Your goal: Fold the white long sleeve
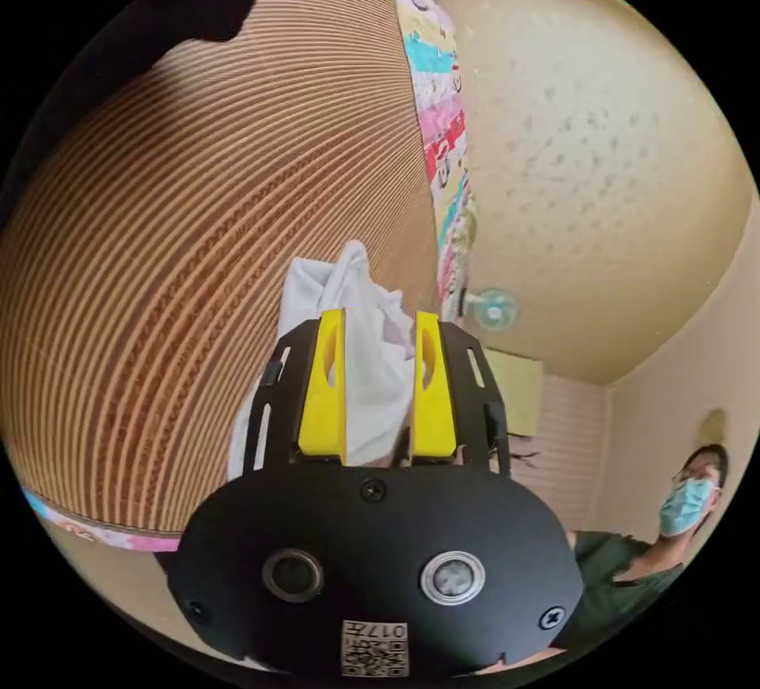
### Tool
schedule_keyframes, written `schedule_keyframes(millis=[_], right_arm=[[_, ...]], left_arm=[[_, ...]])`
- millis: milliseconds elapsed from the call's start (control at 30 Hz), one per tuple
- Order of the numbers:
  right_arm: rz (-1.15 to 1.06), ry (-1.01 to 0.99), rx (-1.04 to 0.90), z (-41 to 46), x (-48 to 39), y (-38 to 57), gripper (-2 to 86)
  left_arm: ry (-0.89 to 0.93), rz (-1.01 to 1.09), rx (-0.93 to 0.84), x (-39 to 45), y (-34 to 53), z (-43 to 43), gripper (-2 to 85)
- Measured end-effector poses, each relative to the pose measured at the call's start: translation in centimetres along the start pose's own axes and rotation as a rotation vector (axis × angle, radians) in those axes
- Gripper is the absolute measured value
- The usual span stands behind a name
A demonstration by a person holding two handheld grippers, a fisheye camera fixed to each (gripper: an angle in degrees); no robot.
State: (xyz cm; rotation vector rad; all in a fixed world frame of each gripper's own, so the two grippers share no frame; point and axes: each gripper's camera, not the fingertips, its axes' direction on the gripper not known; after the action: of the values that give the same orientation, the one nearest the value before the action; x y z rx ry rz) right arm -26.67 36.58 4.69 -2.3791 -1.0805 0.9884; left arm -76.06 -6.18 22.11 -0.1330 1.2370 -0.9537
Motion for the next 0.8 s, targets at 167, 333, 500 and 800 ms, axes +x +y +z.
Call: schedule_keyframes(millis=[167,333,500,800], right_arm=[[-0.278,0.36,-0.113,3.2,-5.3,-2.2,8.2],[-0.423,0.531,-0.257,9.3,-8.1,-3.6,5.9],[-0.367,0.269,-0.237,6.8,-7.0,-5.2,3.8],[0.106,-0.227,-0.073,3.2,5.5,-7.5,2.9]], left_arm=[[-0.24,0.259,-0.05,6.3,-2.5,4.4,12.8],[-0.431,0.315,-0.212,6.0,-3.9,11.3,9.2],[-0.001,0.362,-0.204,3.8,-3.6,8.4,3.8],[0.516,-0.044,-0.011,-10.0,-4.9,6.9,2.0]])
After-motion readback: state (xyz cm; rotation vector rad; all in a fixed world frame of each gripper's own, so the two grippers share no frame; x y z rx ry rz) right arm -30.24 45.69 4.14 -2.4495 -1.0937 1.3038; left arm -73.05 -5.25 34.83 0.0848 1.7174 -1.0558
